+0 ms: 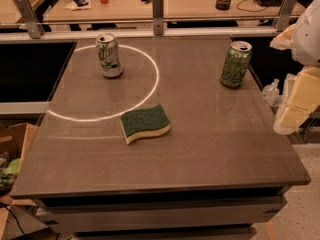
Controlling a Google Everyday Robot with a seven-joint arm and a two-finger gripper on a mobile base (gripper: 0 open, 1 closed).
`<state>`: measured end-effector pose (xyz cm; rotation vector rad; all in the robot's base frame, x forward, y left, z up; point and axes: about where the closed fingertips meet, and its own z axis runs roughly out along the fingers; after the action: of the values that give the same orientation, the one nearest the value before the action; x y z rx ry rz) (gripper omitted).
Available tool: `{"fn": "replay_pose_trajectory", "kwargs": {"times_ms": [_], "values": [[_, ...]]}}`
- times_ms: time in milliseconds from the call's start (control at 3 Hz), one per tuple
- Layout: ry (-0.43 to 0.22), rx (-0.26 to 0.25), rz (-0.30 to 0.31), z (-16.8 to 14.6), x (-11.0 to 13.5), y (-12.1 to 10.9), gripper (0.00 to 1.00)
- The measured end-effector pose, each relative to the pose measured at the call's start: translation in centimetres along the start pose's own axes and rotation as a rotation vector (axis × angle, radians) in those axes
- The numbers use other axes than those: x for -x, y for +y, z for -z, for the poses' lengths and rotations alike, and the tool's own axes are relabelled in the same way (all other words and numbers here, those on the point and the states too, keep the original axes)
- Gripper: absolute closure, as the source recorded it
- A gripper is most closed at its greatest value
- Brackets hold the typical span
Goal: Move green can near sponge
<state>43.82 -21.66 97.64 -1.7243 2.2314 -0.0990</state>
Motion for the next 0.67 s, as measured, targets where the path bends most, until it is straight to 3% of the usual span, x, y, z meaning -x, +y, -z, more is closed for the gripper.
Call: {"fn": "replay_pose_trajectory", "kwargs": {"times_ms": [667], "values": [[-0.026, -0.008, -0.034, 0.23, -0.24, -0.35, 0.00]]}}
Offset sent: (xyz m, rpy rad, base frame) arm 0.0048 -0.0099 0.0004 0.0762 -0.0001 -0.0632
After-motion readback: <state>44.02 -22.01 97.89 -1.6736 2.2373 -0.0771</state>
